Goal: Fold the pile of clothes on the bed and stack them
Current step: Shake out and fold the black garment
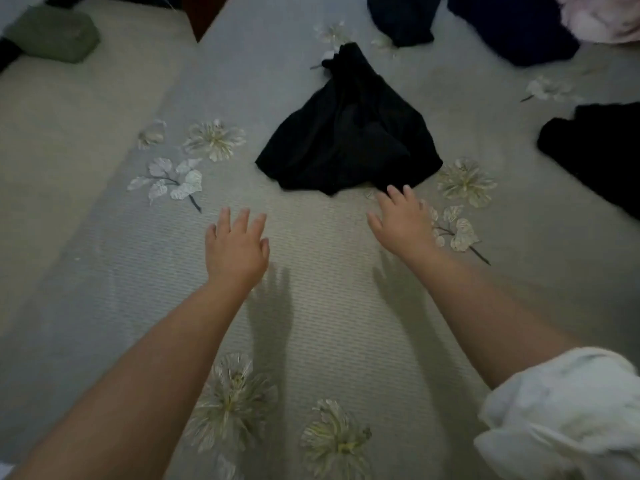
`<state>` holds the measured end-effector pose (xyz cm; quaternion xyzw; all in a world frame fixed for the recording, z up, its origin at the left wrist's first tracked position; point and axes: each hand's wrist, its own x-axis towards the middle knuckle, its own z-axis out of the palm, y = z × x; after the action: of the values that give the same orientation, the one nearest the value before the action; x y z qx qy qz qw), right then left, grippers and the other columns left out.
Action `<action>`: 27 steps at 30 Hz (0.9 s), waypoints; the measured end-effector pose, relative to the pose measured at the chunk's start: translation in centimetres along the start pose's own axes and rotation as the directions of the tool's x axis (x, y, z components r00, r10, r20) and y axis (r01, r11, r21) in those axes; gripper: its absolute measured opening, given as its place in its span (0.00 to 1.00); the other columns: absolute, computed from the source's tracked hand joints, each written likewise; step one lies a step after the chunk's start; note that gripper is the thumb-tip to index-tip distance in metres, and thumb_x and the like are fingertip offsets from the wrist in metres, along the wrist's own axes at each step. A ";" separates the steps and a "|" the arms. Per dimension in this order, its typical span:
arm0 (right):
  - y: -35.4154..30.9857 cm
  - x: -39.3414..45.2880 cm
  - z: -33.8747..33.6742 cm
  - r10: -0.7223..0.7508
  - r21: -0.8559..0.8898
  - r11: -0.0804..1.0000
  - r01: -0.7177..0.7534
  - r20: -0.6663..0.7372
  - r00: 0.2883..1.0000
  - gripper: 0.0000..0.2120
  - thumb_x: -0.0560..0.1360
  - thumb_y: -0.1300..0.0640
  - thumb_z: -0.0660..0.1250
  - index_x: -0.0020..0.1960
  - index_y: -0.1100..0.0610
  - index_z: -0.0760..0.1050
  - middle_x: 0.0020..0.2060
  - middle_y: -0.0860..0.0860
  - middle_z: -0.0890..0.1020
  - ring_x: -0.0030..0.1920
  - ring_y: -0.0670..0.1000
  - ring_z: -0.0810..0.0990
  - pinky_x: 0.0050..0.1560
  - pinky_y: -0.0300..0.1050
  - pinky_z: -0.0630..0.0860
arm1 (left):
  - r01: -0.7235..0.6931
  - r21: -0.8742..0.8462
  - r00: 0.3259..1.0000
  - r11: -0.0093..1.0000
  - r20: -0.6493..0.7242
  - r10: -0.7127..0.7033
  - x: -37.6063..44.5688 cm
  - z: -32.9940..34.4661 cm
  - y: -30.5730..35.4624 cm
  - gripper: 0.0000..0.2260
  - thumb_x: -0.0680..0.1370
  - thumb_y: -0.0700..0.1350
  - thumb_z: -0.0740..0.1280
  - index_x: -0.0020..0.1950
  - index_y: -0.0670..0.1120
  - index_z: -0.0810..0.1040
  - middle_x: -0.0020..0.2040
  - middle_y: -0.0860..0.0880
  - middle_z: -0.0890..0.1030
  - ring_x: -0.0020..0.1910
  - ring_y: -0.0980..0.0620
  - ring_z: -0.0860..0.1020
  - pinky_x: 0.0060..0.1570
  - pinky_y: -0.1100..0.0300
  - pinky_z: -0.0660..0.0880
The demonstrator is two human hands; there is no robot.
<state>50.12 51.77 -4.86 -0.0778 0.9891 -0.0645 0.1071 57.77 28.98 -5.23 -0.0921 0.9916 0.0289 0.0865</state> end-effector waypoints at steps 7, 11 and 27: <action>1.3 8.7 4.6 0.046 -0.123 0.991 -0.045 0.008 0.999 0.25 0.78 0.53 0.57 0.73 0.58 0.58 0.73 0.55 0.58 0.74 0.58 0.51 0.71 0.58 0.55 | -0.102 -0.130 0.990 0.986 0.088 0.114 8.5 9.0 0.2 0.22 0.81 0.49 0.52 0.75 0.45 0.56 0.75 0.43 0.57 0.74 0.42 0.51 0.72 0.50 0.51; 1.9 13.8 5.6 0.090 -0.132 0.986 -0.101 -0.090 0.992 0.36 0.76 0.55 0.63 0.76 0.56 0.45 0.75 0.55 0.52 0.75 0.58 0.49 0.71 0.60 0.52 | -0.100 -0.202 0.980 0.974 0.148 0.132 11.0 13.5 1.4 0.25 0.81 0.53 0.51 0.76 0.46 0.51 0.77 0.46 0.49 0.75 0.45 0.46 0.71 0.49 0.44; 3.8 13.3 9.6 -0.042 0.061 0.997 0.042 -0.012 0.999 0.10 0.76 0.61 0.59 0.51 0.67 0.75 0.51 0.63 0.78 0.53 0.61 0.75 0.49 0.51 0.65 | -0.076 -0.363 0.996 0.929 0.019 0.088 10.7 14.4 1.5 0.37 0.71 0.63 0.46 0.74 0.42 0.57 0.75 0.43 0.56 0.75 0.46 0.52 0.71 0.53 0.41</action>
<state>38.84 52.24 -17.36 -0.0949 0.9853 -0.0975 0.1029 49.53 29.65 -21.22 -0.0645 0.9707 0.2159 0.0839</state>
